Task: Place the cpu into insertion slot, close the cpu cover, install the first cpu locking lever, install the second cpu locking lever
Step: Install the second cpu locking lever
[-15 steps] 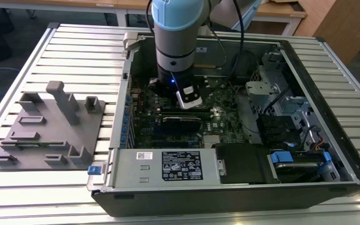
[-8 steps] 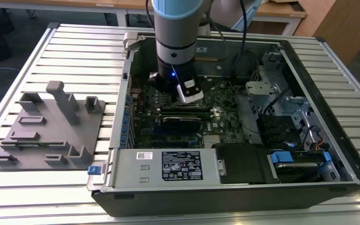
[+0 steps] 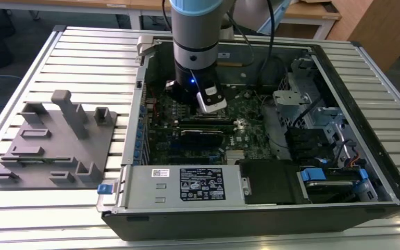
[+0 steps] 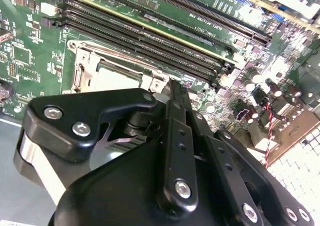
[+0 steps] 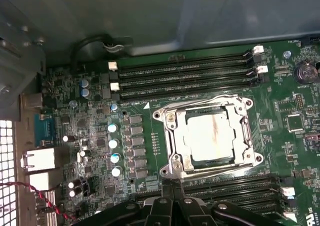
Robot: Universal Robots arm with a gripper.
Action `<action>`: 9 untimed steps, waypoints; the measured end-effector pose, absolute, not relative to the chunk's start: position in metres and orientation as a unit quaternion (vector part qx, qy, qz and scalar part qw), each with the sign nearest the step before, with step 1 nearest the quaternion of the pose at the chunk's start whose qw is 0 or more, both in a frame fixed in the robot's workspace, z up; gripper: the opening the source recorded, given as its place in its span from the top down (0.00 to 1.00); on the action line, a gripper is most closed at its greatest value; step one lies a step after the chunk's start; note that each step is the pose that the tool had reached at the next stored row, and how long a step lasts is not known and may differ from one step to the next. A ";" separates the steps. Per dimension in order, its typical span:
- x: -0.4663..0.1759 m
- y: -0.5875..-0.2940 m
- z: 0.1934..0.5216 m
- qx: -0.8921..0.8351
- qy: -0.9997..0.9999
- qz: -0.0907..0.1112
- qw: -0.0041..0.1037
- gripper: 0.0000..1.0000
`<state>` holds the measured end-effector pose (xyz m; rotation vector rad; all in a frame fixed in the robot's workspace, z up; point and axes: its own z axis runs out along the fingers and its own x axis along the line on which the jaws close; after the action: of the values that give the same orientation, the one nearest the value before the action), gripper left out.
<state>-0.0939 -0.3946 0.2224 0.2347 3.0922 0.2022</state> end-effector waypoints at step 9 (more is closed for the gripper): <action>-0.078 -0.394 0.222 0.076 0.995 0.065 0.017 0.90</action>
<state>-0.0778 -0.3944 0.2219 0.2348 3.0922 0.2019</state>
